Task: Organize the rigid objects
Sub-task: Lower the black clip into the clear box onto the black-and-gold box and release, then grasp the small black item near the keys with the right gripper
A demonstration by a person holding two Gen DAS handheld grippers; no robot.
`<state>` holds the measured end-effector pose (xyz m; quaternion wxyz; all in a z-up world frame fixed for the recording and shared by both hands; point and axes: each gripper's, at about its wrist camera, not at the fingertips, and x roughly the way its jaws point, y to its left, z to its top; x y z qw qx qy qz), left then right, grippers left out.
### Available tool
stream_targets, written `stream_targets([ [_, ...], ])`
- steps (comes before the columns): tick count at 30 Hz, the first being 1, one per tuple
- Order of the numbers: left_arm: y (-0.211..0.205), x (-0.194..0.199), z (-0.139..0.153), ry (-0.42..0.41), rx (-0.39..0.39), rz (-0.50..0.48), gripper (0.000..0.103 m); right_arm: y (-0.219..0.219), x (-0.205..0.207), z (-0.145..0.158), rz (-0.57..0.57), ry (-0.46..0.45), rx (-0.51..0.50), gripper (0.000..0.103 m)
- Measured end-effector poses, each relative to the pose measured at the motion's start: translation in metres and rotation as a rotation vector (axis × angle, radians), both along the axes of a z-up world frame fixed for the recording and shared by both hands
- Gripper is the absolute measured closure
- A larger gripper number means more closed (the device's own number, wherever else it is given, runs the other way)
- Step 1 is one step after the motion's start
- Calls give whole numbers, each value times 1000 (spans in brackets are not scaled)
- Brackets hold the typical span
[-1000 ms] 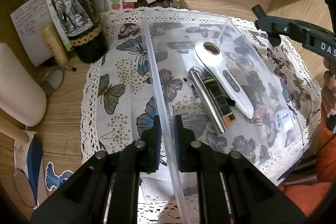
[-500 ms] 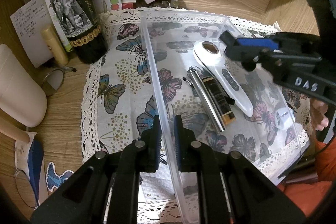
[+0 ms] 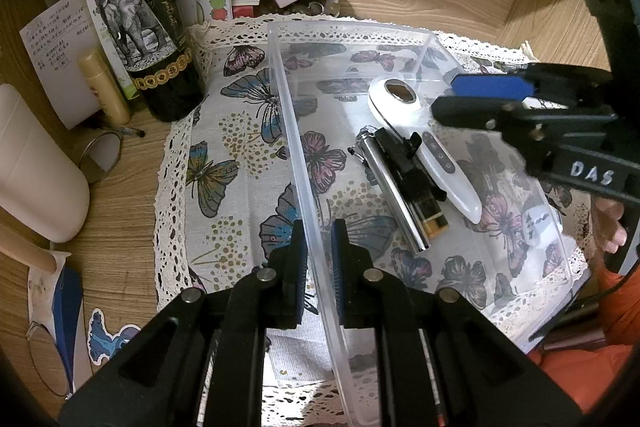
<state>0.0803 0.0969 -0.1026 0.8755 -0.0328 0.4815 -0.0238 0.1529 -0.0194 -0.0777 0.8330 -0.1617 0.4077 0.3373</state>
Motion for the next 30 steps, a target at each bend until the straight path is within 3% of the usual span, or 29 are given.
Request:
stream_targets([
  [6, 0, 0, 0, 0, 0, 0, 92, -18, 3, 18, -52, -51, 25, 70],
  [14, 0, 0, 0, 0, -1, 1, 92, -63, 29, 30, -210, -85, 47, 60],
  [20, 0, 0, 0, 0, -1, 0, 92, -85, 57, 5, -292, -19, -6, 60],
  [30, 1, 2, -1, 3, -4, 3, 92, -90, 86, -52, -303, 121, -95, 57],
])
